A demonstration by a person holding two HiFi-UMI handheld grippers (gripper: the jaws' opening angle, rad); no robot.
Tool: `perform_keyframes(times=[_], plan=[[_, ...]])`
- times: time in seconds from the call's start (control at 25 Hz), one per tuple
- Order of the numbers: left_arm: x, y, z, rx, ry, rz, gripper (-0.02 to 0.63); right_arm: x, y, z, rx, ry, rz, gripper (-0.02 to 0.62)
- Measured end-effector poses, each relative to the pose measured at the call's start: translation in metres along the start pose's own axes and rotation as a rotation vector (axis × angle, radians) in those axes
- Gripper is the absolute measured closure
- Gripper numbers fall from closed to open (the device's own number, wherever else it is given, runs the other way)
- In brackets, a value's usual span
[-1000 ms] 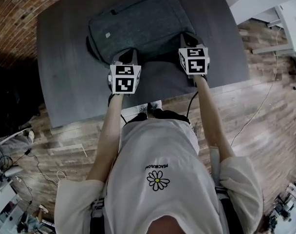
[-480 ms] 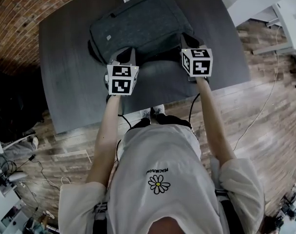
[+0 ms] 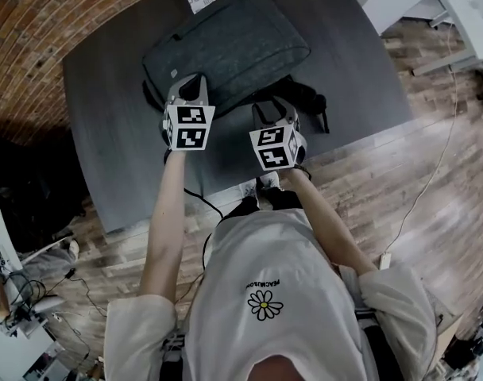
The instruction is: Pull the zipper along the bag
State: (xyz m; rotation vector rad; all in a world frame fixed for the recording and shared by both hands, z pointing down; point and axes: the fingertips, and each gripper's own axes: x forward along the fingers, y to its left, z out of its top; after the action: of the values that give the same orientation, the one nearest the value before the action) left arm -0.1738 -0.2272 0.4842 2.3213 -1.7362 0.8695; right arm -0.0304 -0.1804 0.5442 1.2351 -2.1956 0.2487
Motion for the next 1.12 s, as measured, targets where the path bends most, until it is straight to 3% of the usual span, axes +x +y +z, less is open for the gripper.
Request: perform_keyframes(times=[0.28,0.44,0.64,1.12], plan=[[0.008,-0.003,-0.004,-0.040,-0.003,-0.028,0.607,0.026,0.012,-0.002,0.022,0.066,-0.025,0.425],[0.008,-0.006,-0.006,-0.050,-0.006,-0.031,0.607,0.031,0.018,0.000,-0.033,0.069,-0.046,0.465],[0.010,-0.006,-0.005,-0.056,-0.024,-0.044,0.607,0.032,0.011,-0.009,-0.066,0.095,-0.085,0.468],[0.011,-0.007,-0.007,-0.064,-0.035,-0.052,0.607,0.041,0.008,0.000,0.005,0.088,-0.198,0.460]])
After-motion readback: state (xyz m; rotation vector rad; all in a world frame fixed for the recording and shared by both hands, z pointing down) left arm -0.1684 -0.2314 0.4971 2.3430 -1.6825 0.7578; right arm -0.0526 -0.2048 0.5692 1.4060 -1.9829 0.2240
